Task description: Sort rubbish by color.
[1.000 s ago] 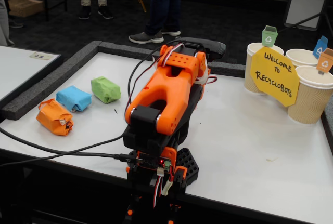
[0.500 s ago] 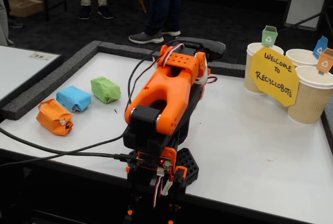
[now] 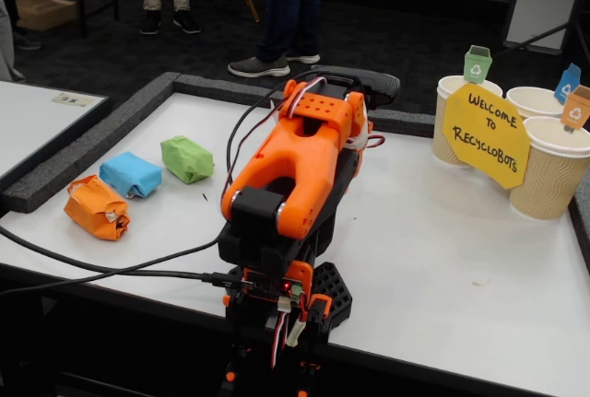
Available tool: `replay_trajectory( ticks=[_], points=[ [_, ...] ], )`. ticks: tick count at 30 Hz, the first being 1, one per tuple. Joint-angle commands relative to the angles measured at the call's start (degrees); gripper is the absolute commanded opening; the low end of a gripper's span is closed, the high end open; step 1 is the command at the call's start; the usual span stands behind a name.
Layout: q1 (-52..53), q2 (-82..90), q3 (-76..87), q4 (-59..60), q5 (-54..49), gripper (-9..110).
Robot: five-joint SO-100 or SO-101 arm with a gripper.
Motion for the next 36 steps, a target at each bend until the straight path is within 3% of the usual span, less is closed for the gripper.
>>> replay_trajectory(
  ticks=[1,36],
  points=[
    [-1.05,1.67,-2.29,-0.62,0.62,0],
    [-3.16,1.67,-2.2,-1.67,0.35,0]
  ],
)
